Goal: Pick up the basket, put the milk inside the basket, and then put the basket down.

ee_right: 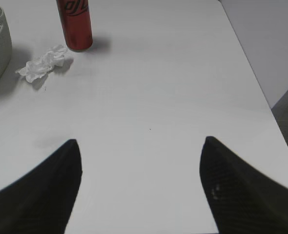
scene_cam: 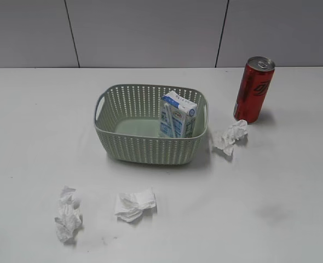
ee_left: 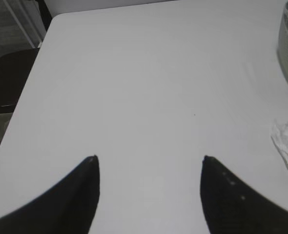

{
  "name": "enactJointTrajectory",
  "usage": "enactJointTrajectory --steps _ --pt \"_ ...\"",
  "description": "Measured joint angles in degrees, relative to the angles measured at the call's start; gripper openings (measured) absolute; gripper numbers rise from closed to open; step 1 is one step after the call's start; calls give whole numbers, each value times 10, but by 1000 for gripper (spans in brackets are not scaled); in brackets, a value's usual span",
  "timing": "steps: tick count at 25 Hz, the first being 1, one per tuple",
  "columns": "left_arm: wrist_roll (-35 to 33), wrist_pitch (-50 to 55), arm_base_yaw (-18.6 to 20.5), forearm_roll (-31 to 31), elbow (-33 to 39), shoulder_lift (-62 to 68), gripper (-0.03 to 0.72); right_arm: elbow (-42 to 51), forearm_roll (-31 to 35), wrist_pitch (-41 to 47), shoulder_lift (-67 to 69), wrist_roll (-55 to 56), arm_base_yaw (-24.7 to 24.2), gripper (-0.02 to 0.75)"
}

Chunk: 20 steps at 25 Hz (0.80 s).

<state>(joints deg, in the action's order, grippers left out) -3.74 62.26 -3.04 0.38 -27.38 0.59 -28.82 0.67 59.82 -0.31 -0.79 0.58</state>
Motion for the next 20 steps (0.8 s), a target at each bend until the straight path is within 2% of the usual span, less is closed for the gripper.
enactJointTrajectory --steps 8,20 --pt "0 0 31 0 0 -9 477 0 1 0 0 0 0 571" --pt "0 0 33 0 0 -9 461 0 1 0 0 1 0 571"
